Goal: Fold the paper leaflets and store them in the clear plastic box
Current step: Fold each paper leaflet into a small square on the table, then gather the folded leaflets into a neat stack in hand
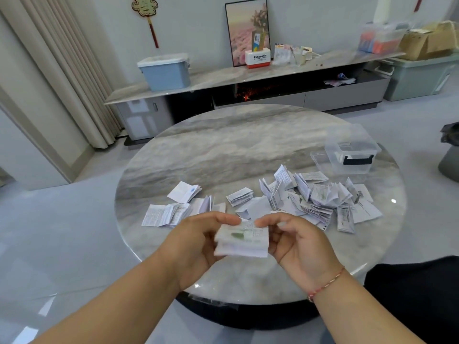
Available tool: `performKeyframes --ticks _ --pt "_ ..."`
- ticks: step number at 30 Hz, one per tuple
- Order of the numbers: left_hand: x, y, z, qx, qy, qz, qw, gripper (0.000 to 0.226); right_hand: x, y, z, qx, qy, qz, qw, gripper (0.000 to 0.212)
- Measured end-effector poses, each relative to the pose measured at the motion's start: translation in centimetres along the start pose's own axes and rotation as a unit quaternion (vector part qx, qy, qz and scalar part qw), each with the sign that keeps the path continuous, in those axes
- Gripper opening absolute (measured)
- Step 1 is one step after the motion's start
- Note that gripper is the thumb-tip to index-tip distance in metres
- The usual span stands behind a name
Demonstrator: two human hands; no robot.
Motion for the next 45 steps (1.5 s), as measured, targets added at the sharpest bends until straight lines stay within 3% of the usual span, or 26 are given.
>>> performKeyframes --ticks 3,5,8,12,17,20,24,26,29,30,33,35,37,40,43,45 --pt "-0.1 0.0 0.2 -0.034 -0.009 -0.009 0.999 0.025 -0.4 0.3 -0.2 0.005 0.126 -0.026 0.992 0.025" --pt "-0.4 -0.2 0.3 -0.003 -0.105 0.026 0.994 0.015 -0.4 0.3 -0.2 0.019 0.214 -0.029 0.976 0.021" --pt "-0.8 -0.4 0.4 0.054 -0.189 0.101 0.975 0.037 0.2 0.2 -0.3 0.024 0.195 0.021 0.980 0.043" --pt "-1.0 -0.4 0.7 0.054 -0.230 0.086 0.968 0.035 0.5 0.2 0.0 0.030 0.223 0.032 0.974 0.016" --pt "-0.7 0.1 0.6 -0.021 -0.165 0.046 0.985 0.012 0.1 0.1 -0.2 0.023 0.134 0.004 0.991 0.023" --pt "-0.6 0.1 -0.1 -0.036 -0.061 0.029 0.997 0.030 0.1 0.2 -0.2 0.004 0.051 0.004 0.999 0.020" --pt "-1.1 0.0 -0.3 -0.045 -0.005 0.026 0.999 0.024 1.0 0.1 -0.2 0.054 0.144 -0.002 0.988 0.003" --pt "-1.7 -0.2 -0.6 -0.004 -0.134 0.034 0.990 0.011 1.6 0.0 -0.7 0.077 0.240 0.018 0.968 0.012" --pt "-2.8 -0.7 -0.9 0.031 -0.347 0.040 0.936 0.025 2.3 0.0 -1.2 0.063 0.346 0.085 0.932 0.010" --pt "-3.1 -0.8 -1.1 0.033 -0.375 0.033 0.926 0.025 2.5 0.1 -1.3 0.063 0.374 0.104 0.919 0.005" --pt "-4.1 -1.7 -2.2 0.064 -0.420 0.001 0.905 0.014 3.1 -0.1 -2.2 0.100 0.459 0.129 0.873 0.017" --pt "-4.2 -2.7 -4.0 0.147 -0.433 0.005 0.889 0.010 3.3 -0.2 -3.1 0.120 0.562 0.157 0.803 0.022" --pt "-3.5 -3.7 -6.9 0.262 -0.473 0.025 0.841 0.012 3.6 -0.1 -3.8 0.123 0.645 0.208 0.724 0.021" --pt "-2.1 -4.7 -11.6 0.371 -0.490 0.040 0.788 0.028 3.9 0.1 -3.7 0.148 0.708 0.206 0.659 0.008" --pt "-1.2 -5.6 -15.0 0.370 -0.528 0.027 0.764 0.042 3.8 -0.2 -3.4 0.158 0.707 0.161 0.670 0.017" --pt "-1.0 -6.2 -16.3 0.346 -0.537 0.010 0.769 0.048 3.7 -0.4 -3.2 0.156 0.692 0.135 0.691 0.016"
Point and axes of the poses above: each hand's wrist, its own y-axis away from the middle knuckle, its own z-axis out of the palm, x = y × z, the point moved 1 cm from there along -y, towards the middle knuckle, and after that the axes turned 14 degrees about -x, right-handed, at the moved point
